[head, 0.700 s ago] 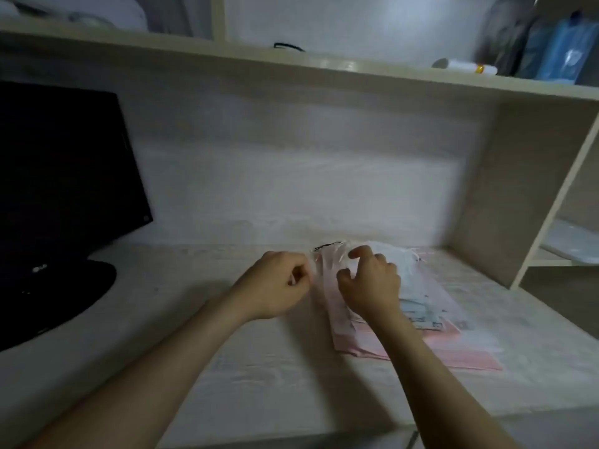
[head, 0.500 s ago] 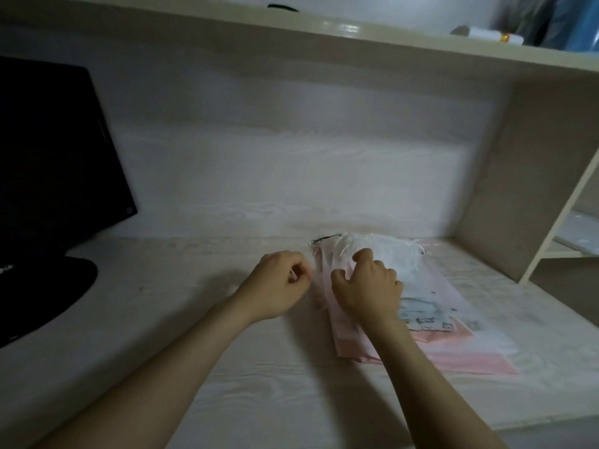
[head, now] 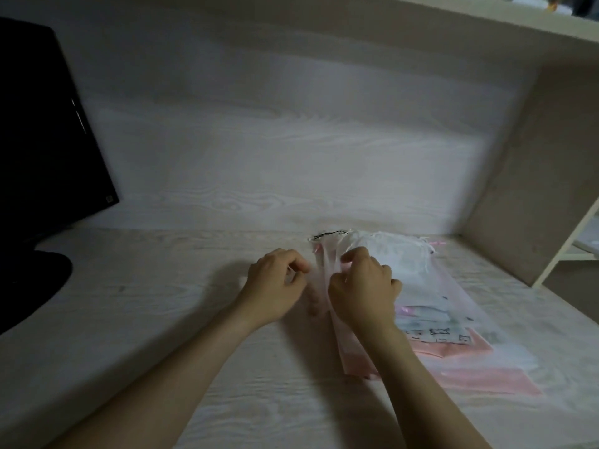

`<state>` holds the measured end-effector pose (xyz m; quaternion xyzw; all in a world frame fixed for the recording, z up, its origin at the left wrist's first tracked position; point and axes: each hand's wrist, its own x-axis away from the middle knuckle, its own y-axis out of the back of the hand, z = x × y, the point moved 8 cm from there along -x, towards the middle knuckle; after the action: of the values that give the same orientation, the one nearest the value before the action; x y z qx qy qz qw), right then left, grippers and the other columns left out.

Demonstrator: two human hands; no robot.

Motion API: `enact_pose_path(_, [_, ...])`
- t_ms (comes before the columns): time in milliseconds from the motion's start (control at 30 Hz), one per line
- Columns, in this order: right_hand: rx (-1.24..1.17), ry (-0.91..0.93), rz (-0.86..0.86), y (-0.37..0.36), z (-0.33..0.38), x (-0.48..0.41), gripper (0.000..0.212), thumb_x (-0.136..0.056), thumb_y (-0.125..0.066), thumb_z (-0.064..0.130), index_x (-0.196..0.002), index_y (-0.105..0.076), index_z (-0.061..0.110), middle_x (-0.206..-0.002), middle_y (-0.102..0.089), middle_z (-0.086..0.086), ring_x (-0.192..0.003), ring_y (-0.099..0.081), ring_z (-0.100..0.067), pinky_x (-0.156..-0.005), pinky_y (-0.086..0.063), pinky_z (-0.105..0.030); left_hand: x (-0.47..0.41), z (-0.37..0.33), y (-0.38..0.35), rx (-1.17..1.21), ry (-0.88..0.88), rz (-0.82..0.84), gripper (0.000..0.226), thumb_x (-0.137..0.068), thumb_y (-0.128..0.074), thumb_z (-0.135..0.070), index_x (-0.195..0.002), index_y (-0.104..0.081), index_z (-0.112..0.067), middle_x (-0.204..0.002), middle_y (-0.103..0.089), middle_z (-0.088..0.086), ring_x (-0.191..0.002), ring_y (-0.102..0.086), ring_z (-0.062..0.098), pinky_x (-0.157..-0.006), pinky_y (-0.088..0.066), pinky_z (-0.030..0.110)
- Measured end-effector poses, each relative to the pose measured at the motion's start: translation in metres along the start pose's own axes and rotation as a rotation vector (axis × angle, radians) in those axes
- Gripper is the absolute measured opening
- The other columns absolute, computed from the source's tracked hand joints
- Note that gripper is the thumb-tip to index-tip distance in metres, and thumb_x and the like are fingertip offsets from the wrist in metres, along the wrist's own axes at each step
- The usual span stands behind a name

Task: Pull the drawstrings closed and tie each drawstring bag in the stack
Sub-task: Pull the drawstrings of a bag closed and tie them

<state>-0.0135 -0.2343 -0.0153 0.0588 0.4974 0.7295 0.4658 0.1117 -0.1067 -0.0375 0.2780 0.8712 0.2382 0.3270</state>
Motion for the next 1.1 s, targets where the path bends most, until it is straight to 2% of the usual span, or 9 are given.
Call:
enact_pose_path(167, [-0.482, 0.297, -0.005, 0.002, 0.045, 0.000, 0.038, -0.080, -0.056, -0.005, -0.109, -0.065, 0.018, -0.097, -0.068, 0.004, -0.086, -0.063, -0.008, -0.077, -0.051, -0.028, -0.003, 0.024, 0.014, 0.064, 0.125, -0.036, 0.032, -0.092, -0.064, -0.027, -0.124, -0.060, -0.029, -0.124, -0.064, -0.009, -0.108, -0.063, 0.012, -0.098, -0.054, 0.040])
enact_pose_path(300, [-0.738, 0.344, 0.115, -0.007, 0.077, -0.001, 0.037, -0.085, -0.055, 0.000, -0.111, -0.065, 0.024, -0.089, -0.065, 0.005, -0.077, -0.065, -0.015, -0.064, -0.056, -0.033, -0.003, 0.043, 0.035, 0.224, 0.208, -0.043, 0.024, -0.097, -0.058, -0.033, -0.120, -0.063, -0.033, -0.122, -0.069, -0.014, -0.113, -0.065, 0.004, -0.092, -0.054, 0.029])
enact_pose_path(400, [-0.915, 0.285, 0.185, -0.023, 0.098, -0.009, 0.034, -0.087, -0.055, 0.005, -0.110, -0.067, 0.027, -0.092, -0.068, -0.002, -0.081, -0.069, -0.030, -0.072, -0.061, -0.044, 0.003, 0.051, 0.053, 0.527, 0.266, -0.068, 0.020, -0.105, -0.057, -0.019, -0.115, -0.073, -0.020, -0.117, -0.074, 0.001, -0.111, -0.071, 0.017, -0.074, -0.061, 0.025])
enact_pose_path(567, [-0.982, 0.251, 0.292, -0.053, 0.123, -0.017, 0.036, -0.091, -0.056, -0.006, -0.111, -0.068, 0.022, -0.096, -0.068, -0.011, -0.082, -0.066, -0.038, -0.060, -0.057, -0.038, 0.014, 0.068, 0.078, 0.739, 0.376, -0.224, 0.025, -0.103, -0.057, -0.010, -0.093, -0.076, 0.001, -0.088, -0.076, 0.019, -0.083, -0.074, 0.030, -0.067, -0.065, 0.046])
enact_pose_path(633, [-0.994, 0.224, 0.284, -0.066, 0.124, -0.017, 0.038, -0.090, -0.058, -0.008, -0.112, -0.068, 0.021, -0.094, -0.068, -0.010, -0.076, -0.063, -0.027, -0.069, -0.055, -0.035, 0.016, 0.079, 0.085, 0.752, 0.408, -0.284, 0.024, -0.102, -0.061, -0.013, -0.090, -0.076, 0.001, -0.081, -0.074, 0.017, -0.071, -0.071, 0.030, -0.064, -0.063, 0.045])
enact_pose_path(733, [-0.983, 0.200, 0.253, -0.082, 0.118, -0.010, 0.038, -0.090, -0.063, -0.006, -0.116, -0.066, 0.021, -0.092, -0.068, -0.011, -0.072, -0.060, -0.011, -0.066, -0.050, -0.024, 0.018, 0.085, 0.084, 0.731, 0.419, -0.261, 0.024, -0.100, -0.066, -0.021, -0.087, -0.073, -0.003, -0.076, -0.072, 0.013, -0.060, -0.066, 0.023, -0.054, -0.055, 0.036])
enact_pose_path(967, [-1.088, 0.121, 0.355, -0.100, 0.113, 0.009, 0.032, -0.097, -0.066, 0.000, -0.126, -0.061, 0.012, -0.096, -0.067, -0.010, -0.065, -0.061, 0.005, -0.055, -0.049, -0.013, 0.018, 0.093, 0.084, 0.758, 0.429, -0.288, 0.022, -0.103, -0.067, -0.028, -0.091, -0.071, -0.010, -0.081, -0.072, 0.006, -0.069, -0.070, 0.020, -0.045, -0.047, 0.024])
enact_pose_path(1033, [-1.064, 0.090, 0.364, -0.106, 0.107, 0.010, 0.030, -0.098, -0.068, 0.013, -0.126, -0.063, 0.020, -0.095, -0.068, -0.006, -0.069, -0.062, 0.004, -0.064, -0.051, -0.018, 0.021, 0.098, 0.083, 0.791, 0.457, -0.300, 0.012, -0.102, -0.069, -0.026, -0.098, -0.072, -0.015, -0.090, -0.077, 0.006, -0.073, -0.073, 0.021, -0.043, -0.048, 0.025])
enact_pose_path(1100, [-1.044, 0.036, 0.346, -0.109, 0.103, 0.003, 0.016, -0.096, -0.066, 0.026, -0.110, -0.071, 0.022, -0.086, -0.070, 0.000, -0.072, -0.062, -0.004, -0.071, -0.052, -0.034, 0.020, 0.105, 0.082, 0.834, 0.495, -0.293, 0.010, -0.098, -0.074, -0.025, -0.105, -0.073, -0.017, -0.096, -0.078, 0.007, -0.077, -0.075, 0.025, -0.051, -0.050, 0.029])
